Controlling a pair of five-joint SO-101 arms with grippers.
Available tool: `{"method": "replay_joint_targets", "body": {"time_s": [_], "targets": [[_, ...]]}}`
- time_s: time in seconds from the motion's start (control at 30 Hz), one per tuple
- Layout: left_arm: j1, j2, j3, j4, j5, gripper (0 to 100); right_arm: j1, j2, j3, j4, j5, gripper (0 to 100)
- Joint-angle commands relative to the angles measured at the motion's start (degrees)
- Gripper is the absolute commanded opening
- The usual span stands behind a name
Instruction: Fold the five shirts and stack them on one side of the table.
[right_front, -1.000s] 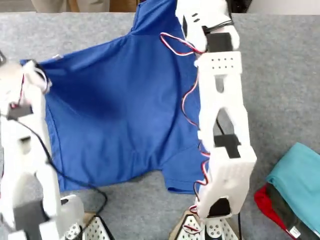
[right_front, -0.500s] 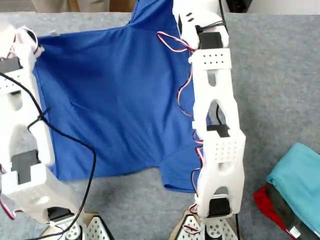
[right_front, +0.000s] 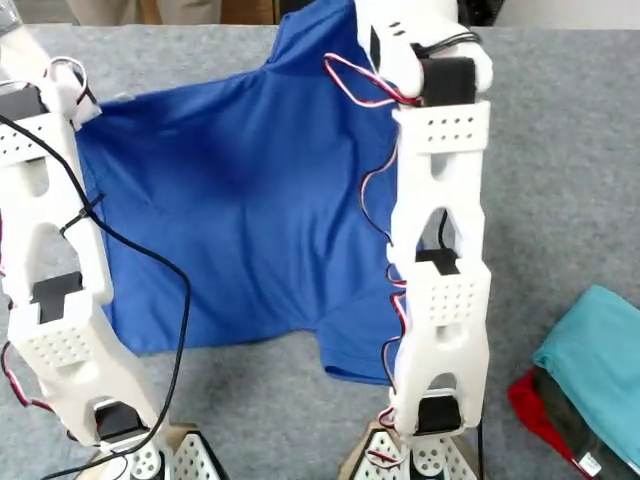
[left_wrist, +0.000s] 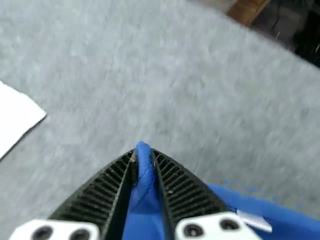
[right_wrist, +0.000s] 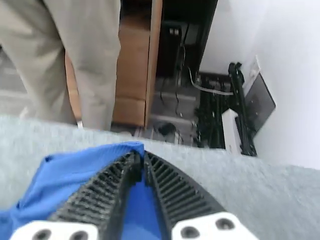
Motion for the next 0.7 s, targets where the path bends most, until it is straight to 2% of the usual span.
{"method": "replay_joint_targets", "body": {"time_s": [0.0, 0.1, 0.23, 0.47, 0.67], "targets": [[-0.26, -0.92, -4.4, 6.33, -3.16, 2, 0.48, -0.31, -6.46, 10.81, 1.23, 0.4], [1.49, -0.84, -4.84, 12.75, -6.86, 2, 0.13, -0.22, -12.44, 21.63, 5.63, 0.4], [1.49, -0.84, -3.69, 17.23, -8.53, 2, 1.63, -1.8, -14.55, 28.84, 8.53, 0.4], [1.76, -3.3, 2.46, 22.77, -9.58, 2, 4.88, -4.53, -13.93, 29.01, 9.05, 0.4], [4.57, -18.51, 15.3, 21.45, -10.55, 2, 2.77, -8.75, -10.77, 29.1, 8.7, 0.4]]}}
